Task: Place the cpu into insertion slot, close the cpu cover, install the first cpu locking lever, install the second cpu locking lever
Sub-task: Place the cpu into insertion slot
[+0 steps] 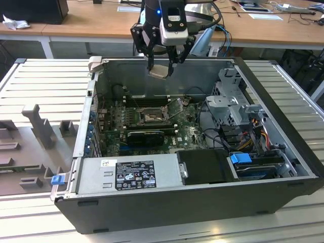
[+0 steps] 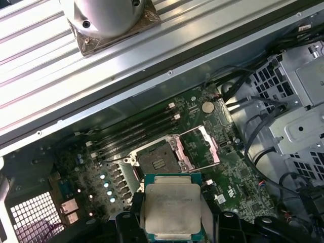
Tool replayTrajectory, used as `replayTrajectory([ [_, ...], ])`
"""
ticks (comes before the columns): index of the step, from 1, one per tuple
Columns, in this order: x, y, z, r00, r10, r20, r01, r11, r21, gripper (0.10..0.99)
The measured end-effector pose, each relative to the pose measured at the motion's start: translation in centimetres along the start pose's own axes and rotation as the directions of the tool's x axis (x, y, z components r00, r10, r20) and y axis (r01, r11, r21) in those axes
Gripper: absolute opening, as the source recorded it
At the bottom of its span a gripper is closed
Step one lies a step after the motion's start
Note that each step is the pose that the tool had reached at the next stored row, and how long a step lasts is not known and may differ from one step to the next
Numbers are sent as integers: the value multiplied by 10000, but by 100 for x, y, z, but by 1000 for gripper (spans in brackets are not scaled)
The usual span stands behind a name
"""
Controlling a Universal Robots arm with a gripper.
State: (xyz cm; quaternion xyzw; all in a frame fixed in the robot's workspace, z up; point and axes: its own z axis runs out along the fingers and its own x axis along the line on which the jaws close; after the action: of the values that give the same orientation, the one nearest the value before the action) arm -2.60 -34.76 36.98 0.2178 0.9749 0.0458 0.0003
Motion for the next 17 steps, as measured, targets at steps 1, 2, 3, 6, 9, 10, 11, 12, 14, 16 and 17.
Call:
replayTrajectory([
  [1, 0, 0, 0, 10000, 22, 2, -22, 10000, 0, 533],
  [2, 0, 0, 0, 10000, 39, 3, -39, 10000, -1, 533],
  [3, 0, 0, 0, 10000, 64, 5, -64, 10000, -1, 533],
  [6, 0, 0, 0, 9999, 125, 11, -125, 9999, -3, 533],
  [9, 0, 0, 0, 9998, 208, 18, -208, 9998, -4, 533],
  [10, 0, 0, 0, 9997, 228, 20, -228, 9997, -4, 533],
  [11, 0, 0, 0, 9997, 245, 21, -245, 9997, -5, 533],
  [12, 0, 0, 0, 9996, 268, 23, -268, 9996, -5, 533],
  [14, 0, 0, 0, 9995, 316, 28, -316, 9995, -6, 533],
  [16, 0, 0, 0, 9994, 348, 31, -348, 9994, -7, 533],
  [17, 0, 0, 0, 9993, 375, 33, -375, 9993, -7, 533],
])
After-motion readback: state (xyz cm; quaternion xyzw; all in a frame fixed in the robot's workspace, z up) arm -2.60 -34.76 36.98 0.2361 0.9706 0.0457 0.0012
